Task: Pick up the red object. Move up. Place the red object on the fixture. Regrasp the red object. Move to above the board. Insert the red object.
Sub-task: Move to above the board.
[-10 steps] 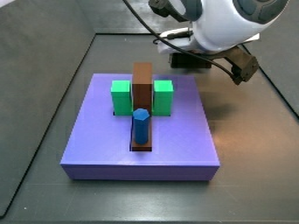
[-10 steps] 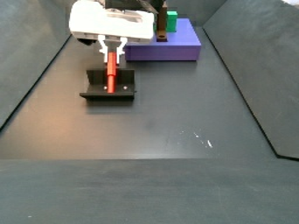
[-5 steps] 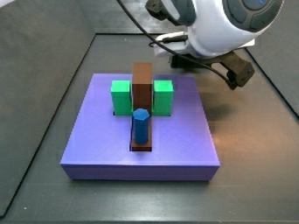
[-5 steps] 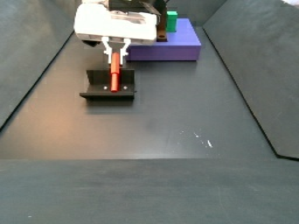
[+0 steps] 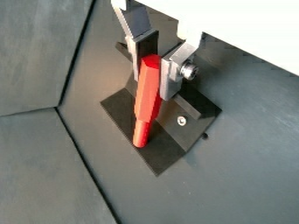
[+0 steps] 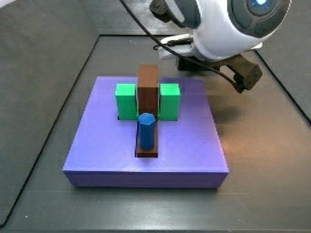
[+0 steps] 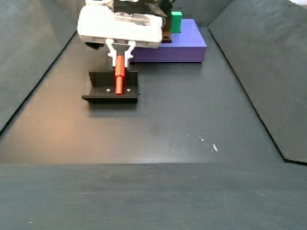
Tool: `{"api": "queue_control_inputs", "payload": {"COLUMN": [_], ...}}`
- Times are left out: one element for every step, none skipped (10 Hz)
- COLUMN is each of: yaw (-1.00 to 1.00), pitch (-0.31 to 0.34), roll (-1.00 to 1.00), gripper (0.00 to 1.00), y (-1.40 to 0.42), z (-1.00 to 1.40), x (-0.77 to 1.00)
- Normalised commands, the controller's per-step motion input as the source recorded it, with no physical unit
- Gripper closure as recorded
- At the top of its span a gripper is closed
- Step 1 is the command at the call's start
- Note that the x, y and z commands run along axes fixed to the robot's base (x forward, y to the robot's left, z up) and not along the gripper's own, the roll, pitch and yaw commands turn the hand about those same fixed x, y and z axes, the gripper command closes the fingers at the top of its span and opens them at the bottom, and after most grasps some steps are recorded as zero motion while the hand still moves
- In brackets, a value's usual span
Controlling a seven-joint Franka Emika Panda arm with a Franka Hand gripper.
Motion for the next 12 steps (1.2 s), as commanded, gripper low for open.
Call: {"api": "queue_control_inputs", "payload": {"yaw": [0.00, 0.06, 0.06, 0.05, 0.03, 0.02, 0.01, 0.01, 0.00, -0.21, -0.21, -0.20], "pitch": [0.000, 0.008, -0.001, -0.019, 0.003, 0.003, -0.004, 0.009, 0.028, 0.085, 0.085, 0.084], "roll": [0.00, 0.00, -0.06, -0.02, 0.00, 0.00, -0.02, -0.02, -0.01, -1.00, -1.00, -1.00], "gripper": [1.00, 1.00, 1.00, 1.00, 1.00, 1.00, 1.00, 1.00, 1.00, 1.00, 1.00, 1.00], "y": [0.00, 0.02, 0.02, 0.03, 0.01, 0.01, 0.01, 0.00, -0.01, -1.40, -1.40, -1.40], "z": [1.40, 1.40, 1.40, 1.40, 1.40, 1.40, 1.40, 1.40, 0.50, 0.31, 0.28, 0.31], "x": [0.00, 0.01, -0.01, 0.00, 0.01, 0.00, 0.01, 0.00, 0.02, -0.89, -0.89, -0.99]}}
